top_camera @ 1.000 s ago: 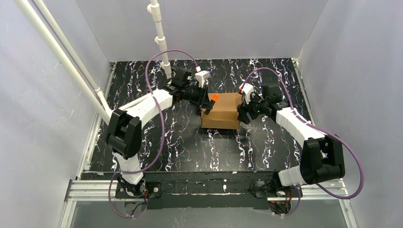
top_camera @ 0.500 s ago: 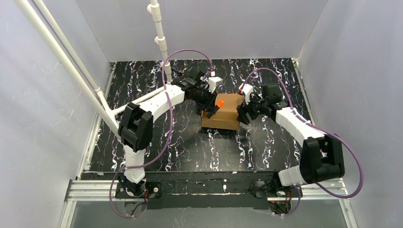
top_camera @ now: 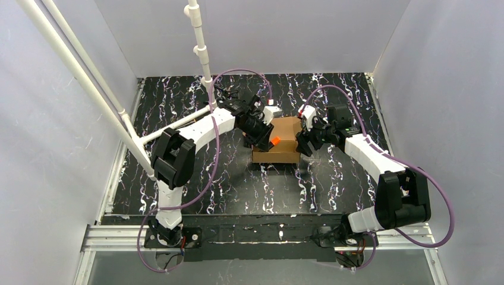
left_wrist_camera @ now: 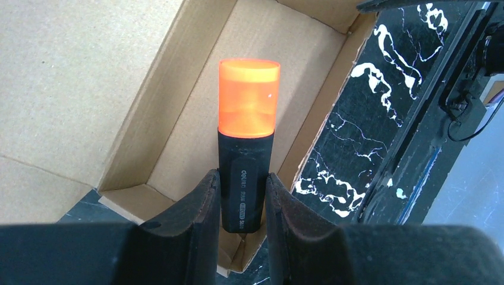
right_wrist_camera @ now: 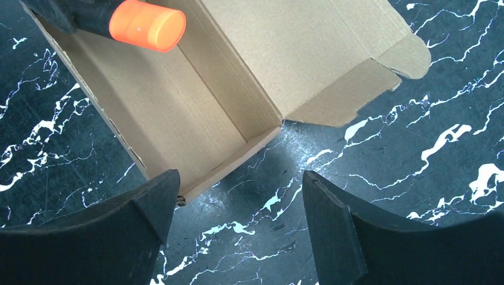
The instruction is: Fold the paper box
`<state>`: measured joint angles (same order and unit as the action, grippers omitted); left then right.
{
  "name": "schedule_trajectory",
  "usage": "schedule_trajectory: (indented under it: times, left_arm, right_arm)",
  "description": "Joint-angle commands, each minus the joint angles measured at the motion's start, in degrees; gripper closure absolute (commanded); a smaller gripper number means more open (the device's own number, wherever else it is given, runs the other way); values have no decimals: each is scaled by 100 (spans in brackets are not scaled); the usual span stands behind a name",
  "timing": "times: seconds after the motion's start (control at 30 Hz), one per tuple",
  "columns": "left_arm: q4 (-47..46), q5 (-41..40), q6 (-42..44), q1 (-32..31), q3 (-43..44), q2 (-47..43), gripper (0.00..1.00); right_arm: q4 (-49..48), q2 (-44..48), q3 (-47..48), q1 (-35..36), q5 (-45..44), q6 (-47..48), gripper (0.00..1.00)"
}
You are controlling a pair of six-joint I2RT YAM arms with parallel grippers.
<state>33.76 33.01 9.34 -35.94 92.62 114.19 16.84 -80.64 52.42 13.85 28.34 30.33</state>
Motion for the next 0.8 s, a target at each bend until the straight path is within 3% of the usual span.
schedule_trajectory:
  times: [0.0, 0.17, 0.47, 0.63, 0.77]
  left_arm:
    - [209, -115, -57, -73, -31, -67, 76]
    - [185, -420, -171, -78, 8, -308, 59]
    - [-322, -1110, -749, -60, -211, -1052, 53]
    - [-1215, -1731, -1305, 97, -1272, -2161, 46]
    - [-1903, -1777, -1863, 516, -2379, -3261, 26]
  right_arm:
    - [78, 0, 135, -28, 158, 120, 16]
    - [91, 30, 111, -29, 231, 162, 10]
    - [91, 107, 86, -31, 300, 222, 8]
    - [155, 160, 75, -31, 468, 331, 8]
    - [172, 201, 52, -26, 615, 390, 8]
